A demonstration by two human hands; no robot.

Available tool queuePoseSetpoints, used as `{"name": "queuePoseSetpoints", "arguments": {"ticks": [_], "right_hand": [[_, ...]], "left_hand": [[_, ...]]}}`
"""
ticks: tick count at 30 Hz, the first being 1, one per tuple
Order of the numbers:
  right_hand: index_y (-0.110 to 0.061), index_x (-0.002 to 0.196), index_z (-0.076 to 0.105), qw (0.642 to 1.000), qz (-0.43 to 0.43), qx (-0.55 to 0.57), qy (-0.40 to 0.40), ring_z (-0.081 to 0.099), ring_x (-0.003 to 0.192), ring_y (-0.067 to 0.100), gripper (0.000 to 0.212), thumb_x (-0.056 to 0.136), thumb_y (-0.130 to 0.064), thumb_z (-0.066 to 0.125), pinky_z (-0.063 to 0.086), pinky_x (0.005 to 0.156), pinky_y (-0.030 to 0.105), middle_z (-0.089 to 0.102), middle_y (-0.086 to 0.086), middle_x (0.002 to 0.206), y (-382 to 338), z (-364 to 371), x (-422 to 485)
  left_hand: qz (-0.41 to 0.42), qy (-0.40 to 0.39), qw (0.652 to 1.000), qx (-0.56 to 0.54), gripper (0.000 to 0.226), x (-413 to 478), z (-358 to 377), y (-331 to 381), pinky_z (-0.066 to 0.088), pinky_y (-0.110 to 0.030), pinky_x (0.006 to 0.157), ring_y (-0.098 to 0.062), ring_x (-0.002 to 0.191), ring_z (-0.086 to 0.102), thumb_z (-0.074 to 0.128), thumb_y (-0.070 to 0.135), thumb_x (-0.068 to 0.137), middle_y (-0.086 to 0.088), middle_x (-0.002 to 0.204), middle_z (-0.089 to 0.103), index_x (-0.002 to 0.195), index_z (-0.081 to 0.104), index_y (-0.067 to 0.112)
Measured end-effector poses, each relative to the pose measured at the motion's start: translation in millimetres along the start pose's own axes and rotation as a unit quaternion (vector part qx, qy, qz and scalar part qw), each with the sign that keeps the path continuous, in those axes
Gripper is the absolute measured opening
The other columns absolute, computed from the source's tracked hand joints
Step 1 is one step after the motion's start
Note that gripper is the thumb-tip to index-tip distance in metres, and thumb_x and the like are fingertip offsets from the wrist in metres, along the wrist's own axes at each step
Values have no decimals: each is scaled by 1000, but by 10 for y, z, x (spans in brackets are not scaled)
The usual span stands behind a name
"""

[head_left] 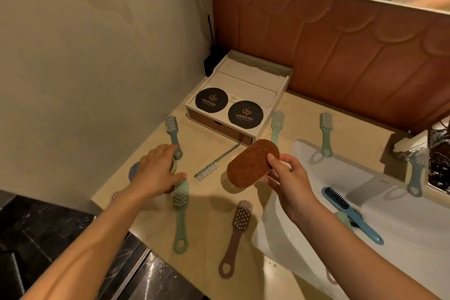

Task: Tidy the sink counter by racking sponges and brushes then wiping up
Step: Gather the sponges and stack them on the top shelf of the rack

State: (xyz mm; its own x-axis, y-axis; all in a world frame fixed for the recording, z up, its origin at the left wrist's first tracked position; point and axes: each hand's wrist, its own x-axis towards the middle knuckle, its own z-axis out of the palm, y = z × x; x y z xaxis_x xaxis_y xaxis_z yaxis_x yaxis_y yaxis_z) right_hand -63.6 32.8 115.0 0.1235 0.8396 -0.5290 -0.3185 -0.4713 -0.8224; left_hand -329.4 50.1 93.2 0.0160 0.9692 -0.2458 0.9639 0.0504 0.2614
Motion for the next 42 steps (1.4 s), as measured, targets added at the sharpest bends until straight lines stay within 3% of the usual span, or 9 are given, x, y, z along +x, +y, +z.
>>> {"name": "queuePoseSetpoints", "arguments": {"ticks": [3,6,13,18,21,25,31,37,42], "right_hand": [[-15,110,54,1000,-12,8,4,62,80,13,19,93,-21,54,47,70,25,66,2,89,4,-62,12],[-14,114,58,1000,-12,28,7,60,84,13,22,96,-21,48,49,73,27,64,-1,90,24,-121,16],[-17,112,54,992,37,119,33,56,84,15,23,101,-20,33,47,75,31,59,2,93,2,-237,65],[-7,106,57,973,79,214,16,63,70,18,26,99,-20,36,58,57,28,61,10,82,-50,-323,70],[-7,89,59,965,94,244,3,65,54,19,34,99,-30,36,57,51,29,64,11,67,-125,-344,-2],[-10,85,61,970,103,221,-4,60,62,21,51,91,-56,40,55,58,30,63,8,65,-216,-392,-77],[-17,111,58,989,3,150,-6,66,64,10,24,91,-29,53,51,60,27,68,-2,71,-258,-524,-157],[-21,116,60,993,-104,48,33,67,97,19,26,91,-23,51,55,86,39,69,5,106,-230,-706,-281],[-24,117,59,990,-127,23,51,65,103,19,29,89,-30,57,52,93,43,68,4,112,-246,-866,-358]], "left_hand": [[-49,-52,992,105,93,131,-26,-331,29,-41,106,-27,132,34,69,54,71,-5,145,35,144,23,19],[-54,-77,986,140,82,210,-3,-450,37,-39,99,-28,121,46,69,53,70,-6,132,48,135,33,19],[-12,3,990,138,64,256,-119,-278,45,-38,89,-31,110,52,64,41,79,-13,121,54,132,40,14],[57,37,990,-128,75,147,-284,224,41,-28,82,-19,106,53,62,52,70,-3,120,55,135,44,18],[51,-17,935,-349,56,63,-346,647,43,-20,82,-6,99,55,67,31,82,9,117,57,133,47,24],[7,-151,818,-555,31,-24,-265,1126,54,-19,69,-4,83,67,49,28,94,5,97,70,123,56,19],[-62,-276,661,-695,47,-27,130,1710,47,-40,97,-26,116,59,46,48,88,-11,123,63,128,53,23],[-37,-283,651,-703,47,-180,344,2163,44,-47,101,-25,113,61,56,47,81,-10,119,66,123,58,26],[-23,-293,657,-694,28,-280,303,2372,48,-41,95,-23,107,64,49,41,90,-8,113,69,107,66,28]]}}
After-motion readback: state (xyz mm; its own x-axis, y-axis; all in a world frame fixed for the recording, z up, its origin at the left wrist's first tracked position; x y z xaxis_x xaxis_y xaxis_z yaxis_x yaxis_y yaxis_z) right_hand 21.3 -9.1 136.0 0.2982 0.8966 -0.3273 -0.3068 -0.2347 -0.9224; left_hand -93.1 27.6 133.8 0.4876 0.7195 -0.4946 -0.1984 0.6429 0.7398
